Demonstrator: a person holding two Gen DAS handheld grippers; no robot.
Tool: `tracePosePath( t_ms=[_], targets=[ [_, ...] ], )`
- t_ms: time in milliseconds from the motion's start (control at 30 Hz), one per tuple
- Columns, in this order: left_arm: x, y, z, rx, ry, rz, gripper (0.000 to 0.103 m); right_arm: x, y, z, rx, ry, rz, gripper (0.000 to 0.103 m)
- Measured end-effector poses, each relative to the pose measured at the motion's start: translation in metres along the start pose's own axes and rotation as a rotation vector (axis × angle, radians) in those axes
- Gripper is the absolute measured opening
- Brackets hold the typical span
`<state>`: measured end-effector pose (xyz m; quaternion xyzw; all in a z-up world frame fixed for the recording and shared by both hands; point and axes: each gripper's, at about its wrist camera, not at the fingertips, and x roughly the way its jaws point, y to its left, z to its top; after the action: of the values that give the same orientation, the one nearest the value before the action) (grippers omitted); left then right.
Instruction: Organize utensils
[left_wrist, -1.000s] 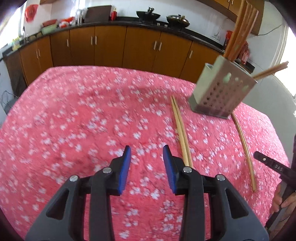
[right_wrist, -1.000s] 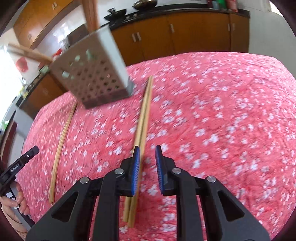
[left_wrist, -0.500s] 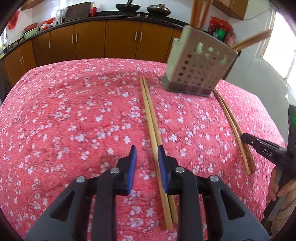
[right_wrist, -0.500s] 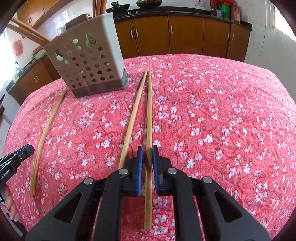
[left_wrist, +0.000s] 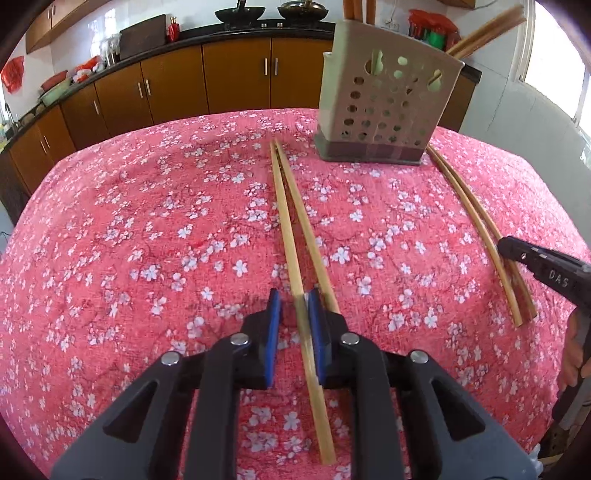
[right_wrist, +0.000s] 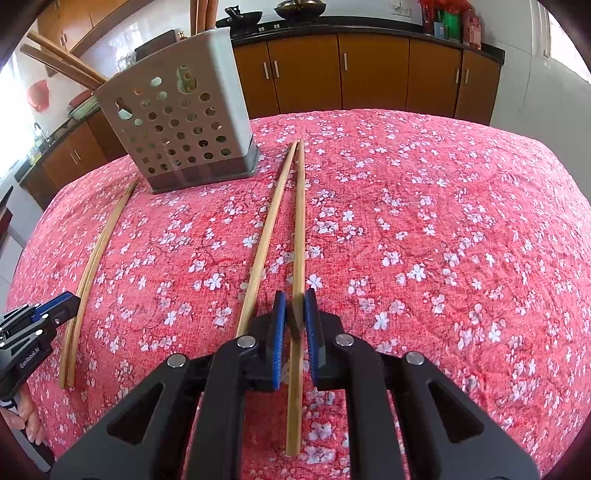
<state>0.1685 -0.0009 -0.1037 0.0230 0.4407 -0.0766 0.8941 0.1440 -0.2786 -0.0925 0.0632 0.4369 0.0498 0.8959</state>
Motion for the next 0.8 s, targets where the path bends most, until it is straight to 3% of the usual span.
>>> tracePosePath(
  t_ms=[100, 333, 800],
  targets=[
    [0.001, 0.005, 0.002, -0.004, -0.001, 0.018, 0.009, 0.001, 0.001, 0.0, -0.016, -0.006, -0.015, 0.008],
    [0.014, 0.054, 0.022, -0.087, -0.016, 0.105, 0.009, 0.006, -0.015, 0.01, 0.031, -0.036, -0.069, 0.008],
    [0.016, 0.073, 0.021, -0.135, -0.041, 0.088, 0.012, 0.007, -0.016, 0.009, 0.003, -0.061, -0.098, 0.008]
  ],
)
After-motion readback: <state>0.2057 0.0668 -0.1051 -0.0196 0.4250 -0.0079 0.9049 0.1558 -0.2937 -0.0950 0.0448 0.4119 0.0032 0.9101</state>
